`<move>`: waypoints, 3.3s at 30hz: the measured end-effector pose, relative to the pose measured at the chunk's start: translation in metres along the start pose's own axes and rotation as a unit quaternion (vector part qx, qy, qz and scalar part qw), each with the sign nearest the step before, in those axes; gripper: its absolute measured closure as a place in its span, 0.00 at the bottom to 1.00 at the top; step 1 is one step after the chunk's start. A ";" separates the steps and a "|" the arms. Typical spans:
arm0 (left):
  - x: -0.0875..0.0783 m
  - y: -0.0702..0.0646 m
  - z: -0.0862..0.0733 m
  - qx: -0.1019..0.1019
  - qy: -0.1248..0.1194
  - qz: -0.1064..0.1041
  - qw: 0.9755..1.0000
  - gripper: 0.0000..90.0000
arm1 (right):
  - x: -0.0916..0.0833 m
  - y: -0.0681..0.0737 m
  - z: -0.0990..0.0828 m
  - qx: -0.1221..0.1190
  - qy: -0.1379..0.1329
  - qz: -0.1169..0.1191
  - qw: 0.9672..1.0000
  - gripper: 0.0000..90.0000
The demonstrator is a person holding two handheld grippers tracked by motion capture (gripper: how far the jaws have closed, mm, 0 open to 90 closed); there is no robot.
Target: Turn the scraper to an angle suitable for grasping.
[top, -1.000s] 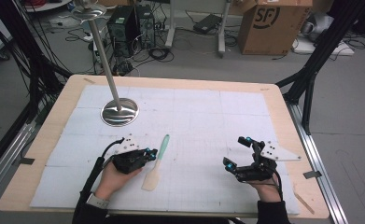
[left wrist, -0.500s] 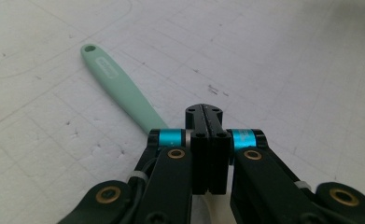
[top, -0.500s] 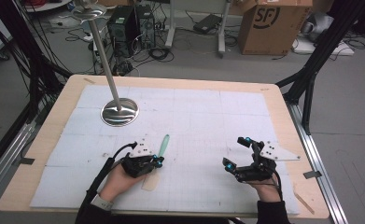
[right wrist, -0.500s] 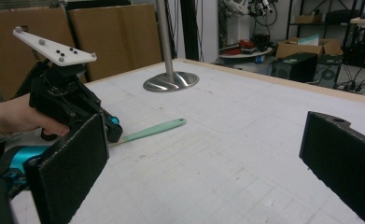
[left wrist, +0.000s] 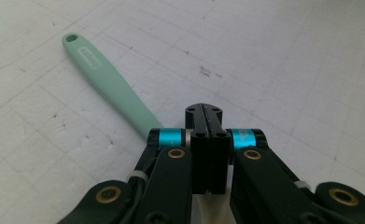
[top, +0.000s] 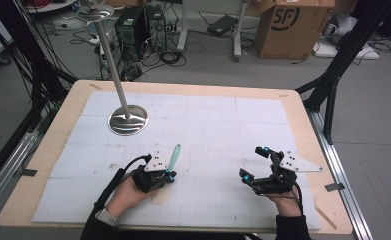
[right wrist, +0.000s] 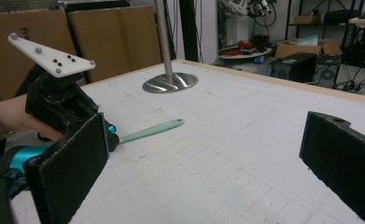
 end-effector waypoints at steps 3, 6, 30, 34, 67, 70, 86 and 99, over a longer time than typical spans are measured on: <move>-0.009 0.003 -0.007 0.012 0.000 0.000 1.000 1.00 | 0.000 0.000 0.000 0.000 0.001 0.001 1.000 0.00; -0.016 0.007 -0.014 0.011 0.001 -0.001 1.000 1.00 | 0.001 0.000 -0.001 0.000 0.002 0.000 1.000 0.00; -0.051 0.061 -0.047 -0.057 -0.015 0.043 0.997 1.00 | 0.007 0.001 -0.006 0.000 0.023 0.006 1.000 0.00; -0.048 0.080 -0.047 -0.078 -0.012 0.079 0.994 1.00 | 0.007 0.001 -0.006 0.000 0.020 0.006 1.000 0.00; -0.005 0.015 -0.007 0.012 -0.008 -0.006 1.000 1.00 | 0.006 0.001 -0.006 0.001 0.019 0.007 1.000 0.00; -0.005 0.001 -0.005 0.036 -0.014 -0.024 0.999 1.00 | 0.006 0.001 -0.006 0.001 0.020 0.009 1.000 0.00; -0.037 0.000 -0.012 0.024 -0.031 -0.025 0.999 1.00 | 0.005 -0.001 -0.007 0.002 0.022 0.006 1.000 0.00; -0.060 -0.009 -0.036 0.019 0.007 -0.054 0.998 1.00 | 0.009 0.001 -0.008 -0.002 0.029 0.012 0.999 0.00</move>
Point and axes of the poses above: each handheld gripper's, and its own axes: x roughly forward along the jaws, z roughly out of its top, y roughly to its left, the point moved 7 cm from there along x, roughly forward along the jaws, and after that the axes turned 15 degrees about z, right-handed, at the moved point
